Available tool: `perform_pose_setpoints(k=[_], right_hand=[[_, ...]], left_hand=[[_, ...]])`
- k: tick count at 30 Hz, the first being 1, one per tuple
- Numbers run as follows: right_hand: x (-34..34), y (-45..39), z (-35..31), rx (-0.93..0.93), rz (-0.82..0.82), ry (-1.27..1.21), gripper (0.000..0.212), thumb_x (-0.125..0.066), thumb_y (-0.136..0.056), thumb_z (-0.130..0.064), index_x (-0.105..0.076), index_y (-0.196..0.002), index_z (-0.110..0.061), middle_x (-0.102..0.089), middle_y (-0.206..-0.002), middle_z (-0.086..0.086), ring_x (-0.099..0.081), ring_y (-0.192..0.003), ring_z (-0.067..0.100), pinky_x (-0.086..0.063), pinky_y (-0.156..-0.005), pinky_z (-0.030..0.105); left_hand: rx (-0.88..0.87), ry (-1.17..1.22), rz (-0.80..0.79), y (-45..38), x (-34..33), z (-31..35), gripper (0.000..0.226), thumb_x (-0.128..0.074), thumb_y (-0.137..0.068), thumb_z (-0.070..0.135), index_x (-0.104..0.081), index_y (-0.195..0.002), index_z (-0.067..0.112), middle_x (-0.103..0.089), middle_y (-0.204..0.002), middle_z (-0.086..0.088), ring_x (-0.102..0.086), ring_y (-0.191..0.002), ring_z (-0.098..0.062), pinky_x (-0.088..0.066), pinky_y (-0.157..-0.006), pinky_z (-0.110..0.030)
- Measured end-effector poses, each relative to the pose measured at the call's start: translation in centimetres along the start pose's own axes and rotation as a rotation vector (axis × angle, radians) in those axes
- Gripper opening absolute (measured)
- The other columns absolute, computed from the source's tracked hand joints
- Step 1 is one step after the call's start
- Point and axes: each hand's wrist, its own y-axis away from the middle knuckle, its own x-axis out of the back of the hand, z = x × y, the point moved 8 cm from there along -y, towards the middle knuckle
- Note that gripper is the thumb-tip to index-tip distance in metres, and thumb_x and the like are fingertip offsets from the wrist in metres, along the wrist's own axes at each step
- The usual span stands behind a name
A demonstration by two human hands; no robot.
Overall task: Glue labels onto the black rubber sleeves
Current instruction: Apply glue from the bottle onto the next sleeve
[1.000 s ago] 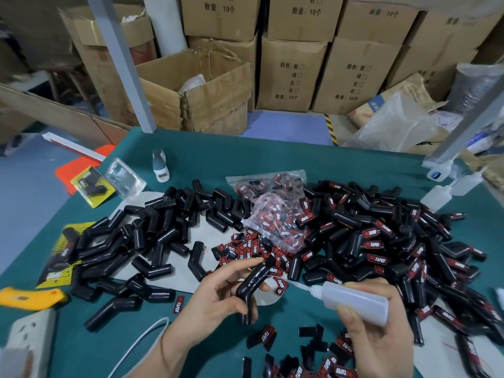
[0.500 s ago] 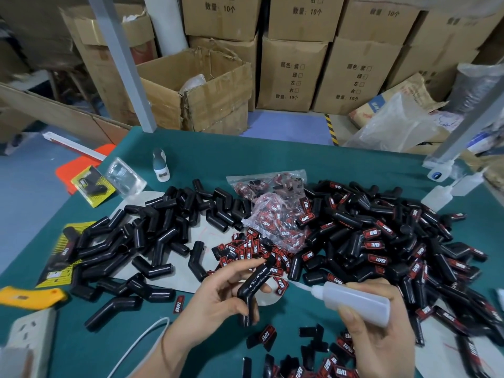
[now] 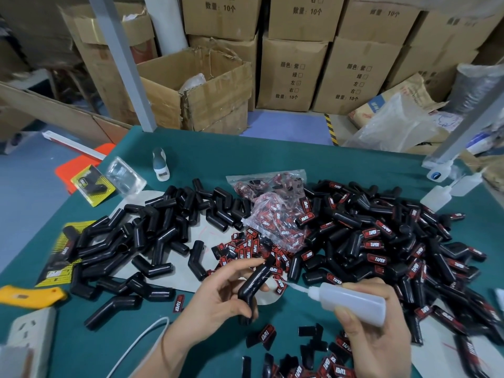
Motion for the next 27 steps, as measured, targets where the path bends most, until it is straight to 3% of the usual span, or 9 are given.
perform_pose_setpoints(k=[10,13,15,17,19,21,23,25,27], right_hand=[[0.3,-0.1,0.5,-0.007,-0.002,-0.047,0.035,-0.073,-0.077,-0.009,-0.069,-0.102,-0.032,-0.065,-0.095,-0.008,-0.066,-0.085,0.009,-0.054,-0.071,0.015],[1.9,-0.6,1.6,-0.086,0.099,-0.109,0.028,-0.081,-0.079,-0.034,-0.069,-0.104,-0.031,-0.068,-0.102,0.0,-0.07,-0.087,0.016,-0.059,-0.073,0.021],[2.8,-0.7,2.8,-0.178,0.12,-0.109,0.042,-0.085,-0.077,-0.053,-0.068,-0.106,-0.029,-0.071,-0.101,0.008,-0.072,-0.083,0.026,-0.062,-0.075,0.028],[3.0,-0.5,4.0,-0.263,0.098,-0.053,0.052,-0.088,-0.072,-0.061,-0.064,-0.107,-0.032,-0.074,-0.1,0.008,-0.076,-0.087,0.027,-0.063,-0.08,0.036],[2.5,-0.1,5.1,-0.311,0.023,0.036,0.048,-0.085,-0.075,-0.056,-0.061,-0.111,-0.035,-0.075,-0.106,0.001,-0.077,-0.094,0.025,-0.063,-0.077,0.044],[1.5,0.3,6.1,-0.327,-0.077,0.172,0.041,-0.083,-0.081,-0.046,-0.063,-0.116,-0.042,-0.072,-0.114,-0.009,-0.073,-0.101,0.015,-0.06,-0.079,0.038],[0.3,0.5,7.1,-0.326,-0.147,0.247,0.038,-0.084,-0.087,-0.029,-0.065,-0.115,-0.047,-0.069,-0.116,-0.019,-0.069,-0.104,0.008,-0.057,-0.082,0.026],[-0.8,0.3,7.7,-0.292,-0.182,0.319,0.045,-0.083,-0.087,-0.017,-0.066,-0.109,-0.052,-0.07,-0.115,-0.023,-0.066,-0.106,0.003,-0.051,-0.086,0.017],[-1.4,0.2,8.6,-0.3,-0.172,0.37,0.048,-0.084,-0.087,-0.018,-0.062,-0.105,-0.056,-0.07,-0.112,-0.027,-0.065,-0.105,-0.003,-0.049,-0.084,0.011]], left_hand=[[-0.017,-0.008,0.011,-0.2,0.4,-0.4,0.077,-0.075,-0.066,0.002,-0.061,-0.14,0.017,-0.073,-0.116,-0.015,-0.072,-0.075,-0.027,-0.06,-0.072,-0.035],[-0.038,0.003,0.023,-0.4,0.4,-0.3,0.075,-0.075,-0.07,-0.002,-0.061,-0.14,0.023,-0.072,-0.116,-0.014,-0.071,-0.077,-0.028,-0.06,-0.074,-0.035],[-0.037,-0.012,0.043,-0.5,0.6,-0.8,0.075,-0.076,-0.079,-0.008,-0.054,-0.146,0.016,-0.073,-0.116,-0.013,-0.072,-0.078,-0.027,-0.06,-0.077,-0.033],[-0.046,-0.036,0.078,-0.5,0.6,-1.0,0.068,-0.076,-0.086,0.0,-0.051,-0.148,0.016,-0.073,-0.117,-0.013,-0.074,-0.083,-0.027,-0.058,-0.081,-0.029],[-0.071,-0.072,0.093,-0.5,0.5,-0.7,0.063,-0.076,-0.089,0.013,-0.057,-0.147,0.028,-0.073,-0.124,-0.008,-0.074,-0.102,-0.024,-0.055,-0.09,-0.023],[-0.086,-0.139,0.09,-0.6,0.1,-0.6,0.059,-0.078,-0.088,0.031,-0.06,-0.142,0.044,-0.069,-0.137,0.005,-0.063,-0.128,-0.014,-0.049,-0.102,-0.02],[-0.049,-0.172,0.103,-0.8,0.1,-1.3,0.059,-0.08,-0.086,0.05,-0.059,-0.141,0.051,-0.066,-0.14,0.008,-0.056,-0.138,-0.021,-0.045,-0.115,-0.037],[-0.02,-0.165,0.098,-0.8,0.3,-1.9,0.063,-0.078,-0.085,0.061,-0.056,-0.143,0.051,-0.075,-0.119,-0.003,-0.066,-0.121,-0.034,-0.043,-0.114,-0.055],[-0.045,-0.179,0.106,-0.9,0.5,-2.1,0.055,-0.071,-0.094,0.055,-0.054,-0.146,0.051,-0.075,-0.096,-0.012,-0.071,-0.094,-0.029,-0.049,-0.104,-0.053]])
